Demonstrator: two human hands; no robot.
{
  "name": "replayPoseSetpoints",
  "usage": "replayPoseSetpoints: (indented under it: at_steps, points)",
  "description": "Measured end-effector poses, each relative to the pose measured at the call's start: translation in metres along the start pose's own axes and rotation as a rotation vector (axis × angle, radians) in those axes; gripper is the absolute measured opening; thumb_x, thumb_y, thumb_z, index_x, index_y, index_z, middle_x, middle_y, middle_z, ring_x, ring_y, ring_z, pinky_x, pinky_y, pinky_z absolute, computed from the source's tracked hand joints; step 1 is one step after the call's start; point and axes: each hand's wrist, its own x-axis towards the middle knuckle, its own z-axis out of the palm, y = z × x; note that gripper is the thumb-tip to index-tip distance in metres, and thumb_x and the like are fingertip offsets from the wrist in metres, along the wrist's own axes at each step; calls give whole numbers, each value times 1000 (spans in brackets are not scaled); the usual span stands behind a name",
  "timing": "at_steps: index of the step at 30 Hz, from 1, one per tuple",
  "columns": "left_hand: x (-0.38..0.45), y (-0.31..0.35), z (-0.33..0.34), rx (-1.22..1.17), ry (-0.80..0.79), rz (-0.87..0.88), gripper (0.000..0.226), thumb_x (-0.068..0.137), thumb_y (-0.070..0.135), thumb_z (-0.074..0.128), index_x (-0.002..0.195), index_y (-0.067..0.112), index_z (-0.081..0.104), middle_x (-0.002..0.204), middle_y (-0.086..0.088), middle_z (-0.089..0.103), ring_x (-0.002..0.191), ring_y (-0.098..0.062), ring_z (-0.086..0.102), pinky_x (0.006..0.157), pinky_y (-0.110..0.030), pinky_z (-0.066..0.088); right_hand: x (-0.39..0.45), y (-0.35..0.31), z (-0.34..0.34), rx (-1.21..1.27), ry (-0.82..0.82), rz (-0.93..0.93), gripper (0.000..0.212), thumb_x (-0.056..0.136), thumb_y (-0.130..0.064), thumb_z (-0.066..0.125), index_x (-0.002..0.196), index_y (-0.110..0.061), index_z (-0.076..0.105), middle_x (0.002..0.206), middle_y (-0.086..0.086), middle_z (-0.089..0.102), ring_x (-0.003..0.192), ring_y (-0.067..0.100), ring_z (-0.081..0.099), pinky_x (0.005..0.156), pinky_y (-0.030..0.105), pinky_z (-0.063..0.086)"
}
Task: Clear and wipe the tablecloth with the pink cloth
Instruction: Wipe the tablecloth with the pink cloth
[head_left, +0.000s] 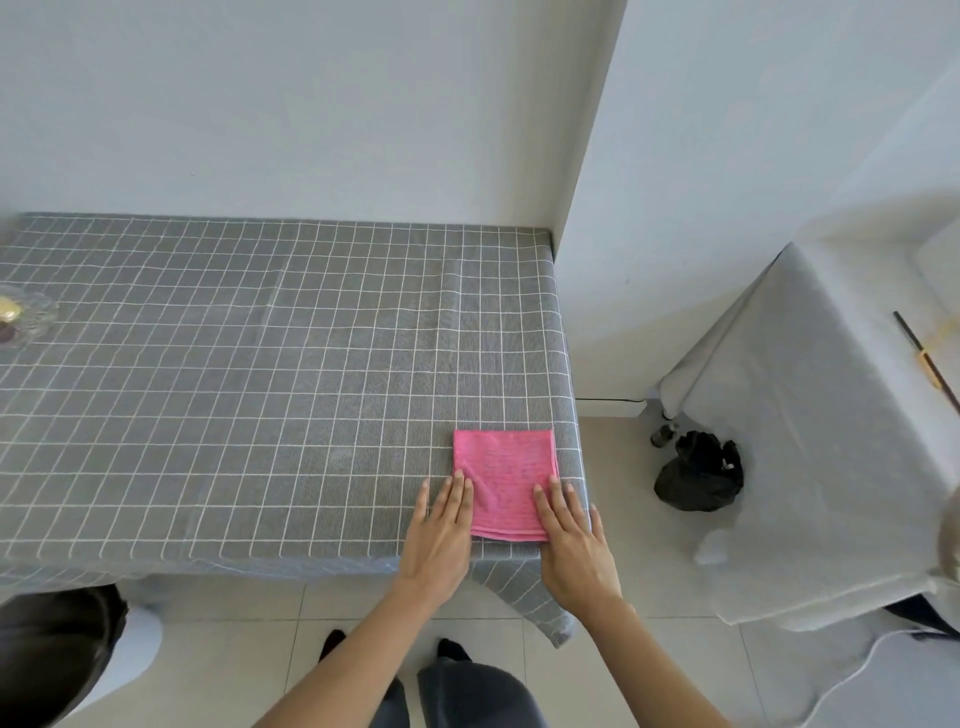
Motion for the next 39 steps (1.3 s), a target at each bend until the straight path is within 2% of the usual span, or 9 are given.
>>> replayPoseSetpoints:
  at_steps: [3,7,10,13,17,22,30,34,39]
  points:
    - [-3,-2,-2,3,-28,-12,65,103,25,29,148,6,-13,157,-11,-18,148,-23,-9,113,-47,-19,-3,-5,6,-4,-12,20,65,102,-30,22,145,-21,-26,154,0,-29,139,21,-30,112,40,-18]
    - [-6,-5,-3,-25,-66,-15,66,102,33,24,149,9,-14,156,-6,-22,147,-20,-13,115,-49,-18,-5,-8,7,8,-34,33,68,99,-36,20,145,-21,-28,153,-1,-33,139,18,-32,110,41,-26]
    - [-7,-10,-4,-32,-60,5,65,98,40,17,151,9,-4,158,-6,-12,148,-18,-7,116,-51,-15,-2,-5,0,52,-8,25,68,98,-36,21,147,-24,-24,155,-3,-28,140,15,-31,108,39,-28]
    - [1,-14,-12,-55,29,-20,60,99,39,14,152,11,7,159,-4,-1,148,-15,-1,117,-49,-15,8,-3,-12,111,80,16,64,97,-34,19,148,-24,-18,156,-4,-22,142,13,-27,110,35,-27]
    - [30,-12,-23,-126,117,-82,54,102,34,11,150,13,-4,157,-3,-14,146,-16,-13,115,-41,-16,40,-10,-24,184,142,45,56,103,-39,15,152,-23,-8,156,-6,-18,144,12,-22,115,34,-18]
    - [52,1,-11,-157,94,-103,56,103,35,10,149,12,-13,157,-3,-21,145,-17,-20,119,-41,-9,70,-22,-14,102,96,-11,54,104,-36,15,154,-21,-2,161,-3,-10,140,10,-24,116,36,-14]
    - [53,-13,17,-195,46,-133,66,92,56,-10,142,21,-34,151,5,-37,141,-11,-30,116,-41,-18,75,-17,1,169,176,69,58,102,-43,20,154,-28,-1,158,-16,-8,146,4,-13,118,40,-14]
    - [50,-13,21,-157,30,-152,69,89,56,-18,143,17,-33,151,1,-38,140,-13,-31,113,-41,-23,73,-19,3,177,192,97,59,102,-43,22,155,-26,1,159,-15,-6,145,3,-12,119,42,-11]
    - [52,-12,19,-137,-5,-172,72,89,56,-14,145,14,-29,152,-3,-36,140,-16,-31,113,-43,-22,74,-20,0,144,150,112,60,102,-45,17,154,-26,-5,159,-13,-10,145,4,-17,119,42,-13]
